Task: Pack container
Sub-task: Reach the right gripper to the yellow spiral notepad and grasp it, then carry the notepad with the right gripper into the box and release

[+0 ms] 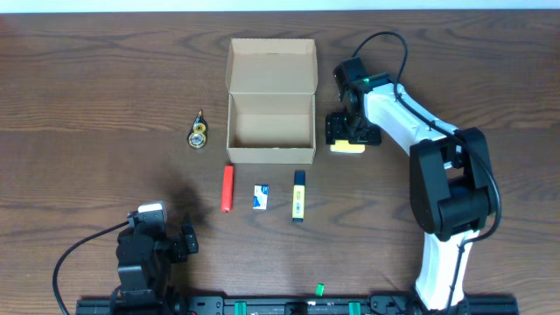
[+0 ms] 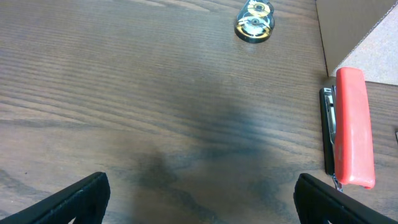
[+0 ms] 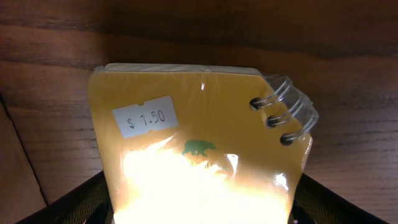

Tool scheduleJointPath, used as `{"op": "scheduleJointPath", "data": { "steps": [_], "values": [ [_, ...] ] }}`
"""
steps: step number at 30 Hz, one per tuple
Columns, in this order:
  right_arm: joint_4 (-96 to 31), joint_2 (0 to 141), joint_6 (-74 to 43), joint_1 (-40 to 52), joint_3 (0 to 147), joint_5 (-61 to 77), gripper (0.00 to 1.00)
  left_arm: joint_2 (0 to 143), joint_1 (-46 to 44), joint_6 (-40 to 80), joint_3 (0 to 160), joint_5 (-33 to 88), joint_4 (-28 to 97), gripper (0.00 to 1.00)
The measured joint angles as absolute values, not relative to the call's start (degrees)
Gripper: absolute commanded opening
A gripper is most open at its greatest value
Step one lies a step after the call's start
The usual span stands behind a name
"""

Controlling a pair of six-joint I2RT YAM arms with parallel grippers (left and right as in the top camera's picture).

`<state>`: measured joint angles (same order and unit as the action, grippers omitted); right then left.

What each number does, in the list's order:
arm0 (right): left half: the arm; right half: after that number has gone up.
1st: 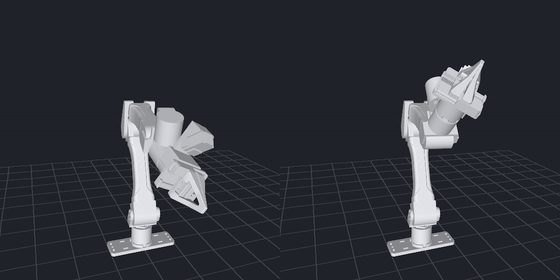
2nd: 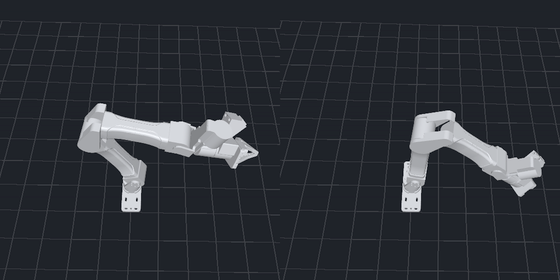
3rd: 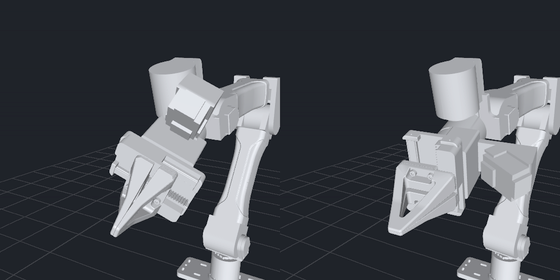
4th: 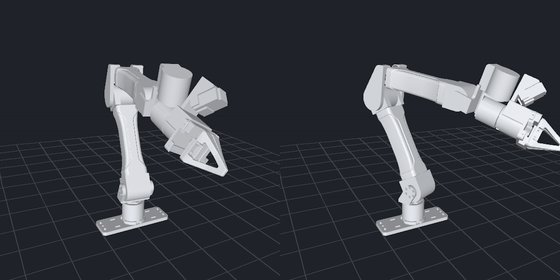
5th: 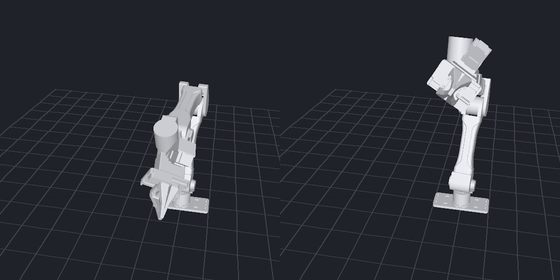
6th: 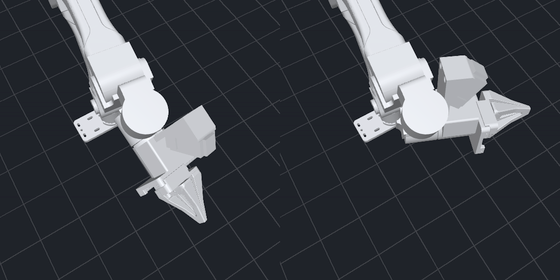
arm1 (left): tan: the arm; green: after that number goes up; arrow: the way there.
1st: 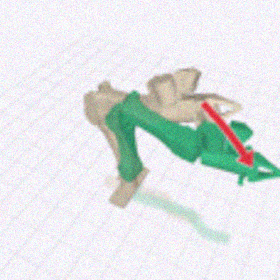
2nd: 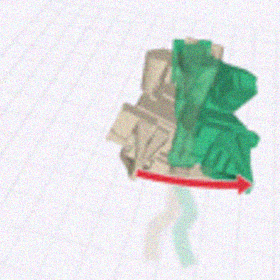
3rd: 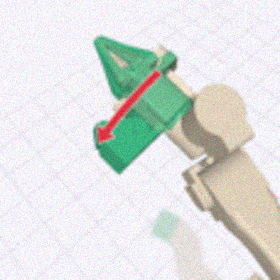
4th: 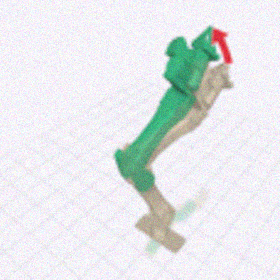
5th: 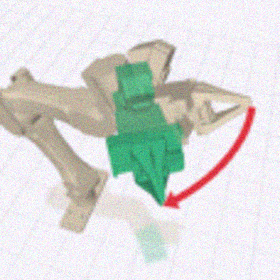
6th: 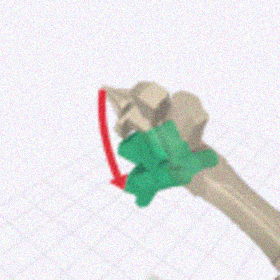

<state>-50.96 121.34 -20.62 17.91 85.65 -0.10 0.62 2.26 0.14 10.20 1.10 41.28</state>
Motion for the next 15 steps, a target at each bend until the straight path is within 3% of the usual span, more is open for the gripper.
{"op": "scheduleJointPath", "data": {
  "steps": [15],
  "values": [
    [-52.9, 119.9, -20.6, 17.9, 85.6, -1.1, 0.67, 0.6, 2.3, 0.1, 10.2, 1.1, 41.3, 0.96]
  ]
}}
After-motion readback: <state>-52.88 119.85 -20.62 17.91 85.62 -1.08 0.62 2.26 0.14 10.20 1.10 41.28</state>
